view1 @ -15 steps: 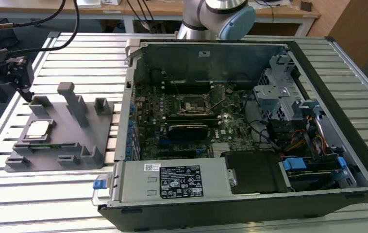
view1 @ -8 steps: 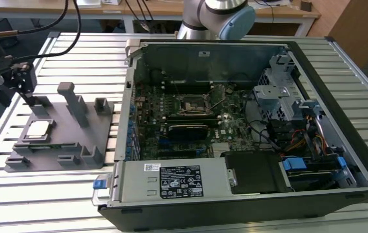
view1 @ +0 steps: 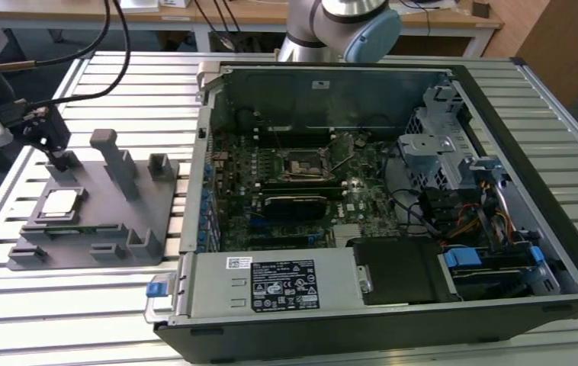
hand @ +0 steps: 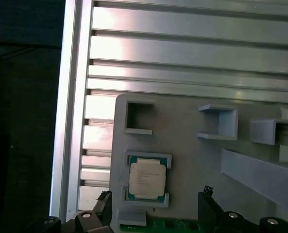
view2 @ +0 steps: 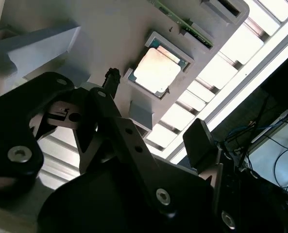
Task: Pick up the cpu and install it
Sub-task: 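Pick up the cpu and move it towards the insertion slot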
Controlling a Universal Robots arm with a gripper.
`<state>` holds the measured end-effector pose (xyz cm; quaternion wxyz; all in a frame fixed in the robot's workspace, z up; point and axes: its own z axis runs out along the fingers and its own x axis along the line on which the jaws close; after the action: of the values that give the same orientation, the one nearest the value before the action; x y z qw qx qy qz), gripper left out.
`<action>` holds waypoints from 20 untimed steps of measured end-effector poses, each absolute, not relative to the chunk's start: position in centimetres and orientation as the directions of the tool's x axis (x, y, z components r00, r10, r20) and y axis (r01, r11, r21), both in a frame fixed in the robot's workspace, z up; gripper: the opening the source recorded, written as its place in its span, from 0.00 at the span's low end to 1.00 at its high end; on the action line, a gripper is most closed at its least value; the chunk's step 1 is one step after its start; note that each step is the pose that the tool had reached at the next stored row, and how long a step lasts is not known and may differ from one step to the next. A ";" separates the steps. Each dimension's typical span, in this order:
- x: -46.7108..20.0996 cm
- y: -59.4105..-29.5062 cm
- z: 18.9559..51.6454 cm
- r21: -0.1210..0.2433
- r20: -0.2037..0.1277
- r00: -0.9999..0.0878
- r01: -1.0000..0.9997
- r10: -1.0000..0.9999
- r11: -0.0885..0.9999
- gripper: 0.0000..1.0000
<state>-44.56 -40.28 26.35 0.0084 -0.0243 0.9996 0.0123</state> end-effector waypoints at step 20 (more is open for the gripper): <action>-44.7 -40.6 22.7 0.024 -0.018 -1.000 -0.021 -0.021 0.999 0.79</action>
<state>-44.67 -40.59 22.72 0.0088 -0.0105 0.9998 0.0122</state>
